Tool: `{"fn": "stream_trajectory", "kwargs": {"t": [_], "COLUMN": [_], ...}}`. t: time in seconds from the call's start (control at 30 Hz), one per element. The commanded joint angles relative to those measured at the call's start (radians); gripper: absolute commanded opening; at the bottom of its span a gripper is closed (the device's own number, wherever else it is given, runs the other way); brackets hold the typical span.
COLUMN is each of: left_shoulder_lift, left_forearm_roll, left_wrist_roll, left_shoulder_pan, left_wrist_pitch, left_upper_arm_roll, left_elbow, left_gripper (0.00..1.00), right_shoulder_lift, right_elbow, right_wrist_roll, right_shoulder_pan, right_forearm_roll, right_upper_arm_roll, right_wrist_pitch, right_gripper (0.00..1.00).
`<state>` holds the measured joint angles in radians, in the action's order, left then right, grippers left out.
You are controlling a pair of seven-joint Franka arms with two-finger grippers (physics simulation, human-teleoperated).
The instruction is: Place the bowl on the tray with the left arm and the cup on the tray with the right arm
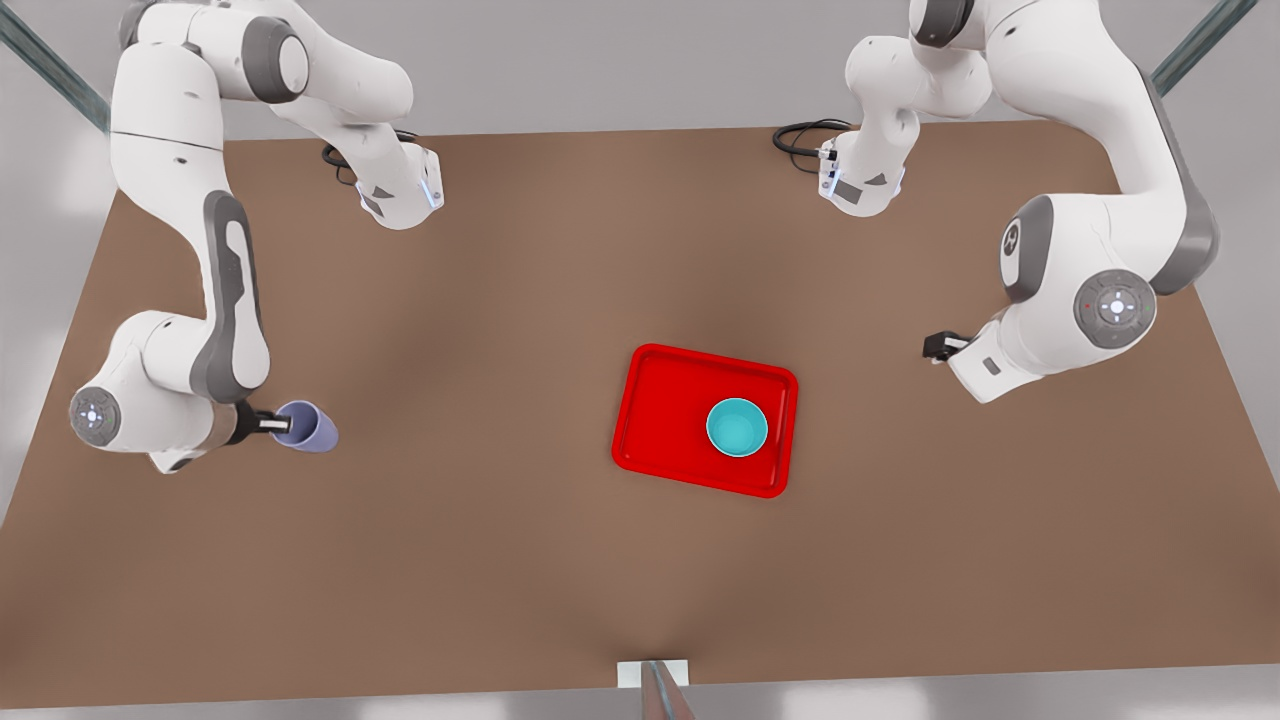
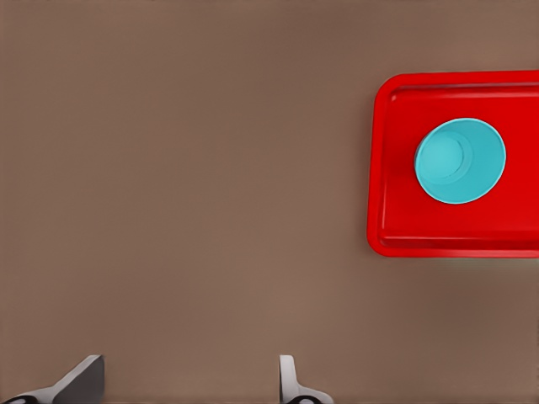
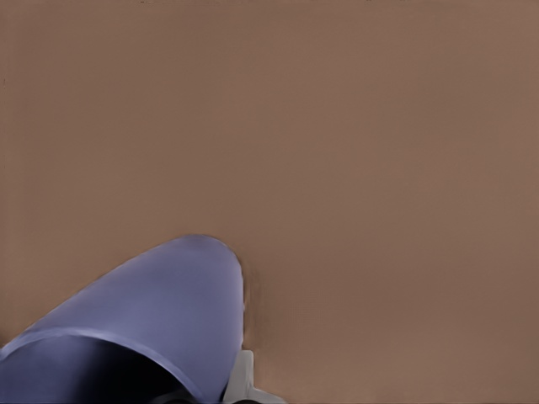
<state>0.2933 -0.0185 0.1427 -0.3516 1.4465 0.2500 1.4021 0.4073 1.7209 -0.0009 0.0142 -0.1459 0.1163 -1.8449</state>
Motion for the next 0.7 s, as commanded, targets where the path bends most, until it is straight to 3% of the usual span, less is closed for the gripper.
{"fn": "stream_trajectory", "kwargs": {"t": [0.0, 0.17, 0.3, 0.4, 0.67], "left_shoulder_lift": [0.001, 0.001, -0.003, -0.003, -0.003], "left_forearm_roll": [0.0, 0.0, 0.0, 0.0, 0.0], "left_wrist_roll": [0.0, 0.005, 0.0, 0.0, -0.002], "left_shoulder_pan": [0.0, -0.001, -0.001, -0.001, -0.001], "left_wrist_pitch": [0.0, 0.0, 0.0, 0.0, 0.0], "left_upper_arm_roll": [0.0, 0.0, -0.001, -0.001, -0.001], "left_elbow": [0.0, 0.0, 0.0, 0.0, 0.0], "left_gripper": [1.0, 1.0, 1.0, 1.0, 1.0], "right_shoulder_lift": [0.002, 0.047, 0.14, 0.177, 0.326], "right_elbow": [-0.009, -0.145, -0.334, -0.38, -0.492], "right_wrist_roll": [0.036, 0.441, 0.641, 0.772, 0.987], "right_shoulder_pan": [0.006, 0.006, -0.04, -0.059, -0.247], "right_forearm_roll": [0.006, 0.011, 0.008, 0.009, 0.005], "right_upper_arm_roll": [-0.03, -0.277, -0.351, -0.434, -0.448], "right_wrist_pitch": [0.001, 0.032, 0.148, 0.151, 0.027], "right_gripper": [0.21, 0.21, 0.21, 0.21, 0.21]}}
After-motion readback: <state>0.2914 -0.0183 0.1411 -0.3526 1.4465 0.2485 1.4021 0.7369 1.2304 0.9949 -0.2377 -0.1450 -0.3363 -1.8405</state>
